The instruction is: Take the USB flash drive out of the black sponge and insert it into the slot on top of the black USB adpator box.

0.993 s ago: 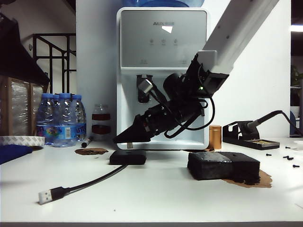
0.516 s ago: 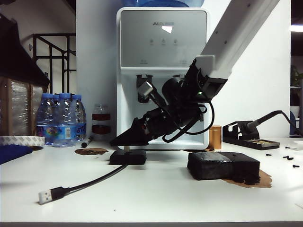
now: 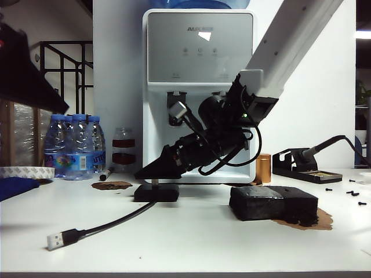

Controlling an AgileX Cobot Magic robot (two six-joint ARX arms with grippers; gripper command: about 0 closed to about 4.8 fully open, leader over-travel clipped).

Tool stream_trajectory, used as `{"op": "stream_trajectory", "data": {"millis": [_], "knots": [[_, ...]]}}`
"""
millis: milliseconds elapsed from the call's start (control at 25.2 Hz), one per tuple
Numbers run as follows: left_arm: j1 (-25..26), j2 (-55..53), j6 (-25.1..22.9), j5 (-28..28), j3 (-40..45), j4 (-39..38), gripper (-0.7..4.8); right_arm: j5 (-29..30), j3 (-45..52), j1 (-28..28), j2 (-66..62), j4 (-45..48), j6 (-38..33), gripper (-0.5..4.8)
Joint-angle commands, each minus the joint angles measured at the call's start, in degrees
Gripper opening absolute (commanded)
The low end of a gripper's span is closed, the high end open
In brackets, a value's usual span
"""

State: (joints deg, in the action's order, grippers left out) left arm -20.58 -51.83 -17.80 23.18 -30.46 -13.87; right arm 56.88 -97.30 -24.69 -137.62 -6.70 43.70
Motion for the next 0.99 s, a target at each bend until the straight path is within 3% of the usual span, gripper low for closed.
{"op": "stream_trajectory", "data": {"millis": [40, 397, 755, 993], "knots": [[0.0, -2.6, -1.5, 0.2, 0.1, 3.5, -0.05, -0.5, 0.0, 0.7, -0.3, -3.7, 0.7, -0.04], [0.0, -5.5, -1.5, 0.0, 0.1, 8.7, -0.05, -0.6, 0.0, 1.0, -0.3, -3.1, 3.3, -0.04], [0.0, -5.5, -2.7, 0.0, 0.1, 8.8, -0.05, -1.9, 0.0, 0.9, -0.5, 2.6, 0.4, -0.04], [0.0, -5.5, -3.0, 0.4, 0.1, 8.8, -0.05, -6.8, 0.0, 1.0, -0.6, 3.1, 0.0, -0.04]]}}
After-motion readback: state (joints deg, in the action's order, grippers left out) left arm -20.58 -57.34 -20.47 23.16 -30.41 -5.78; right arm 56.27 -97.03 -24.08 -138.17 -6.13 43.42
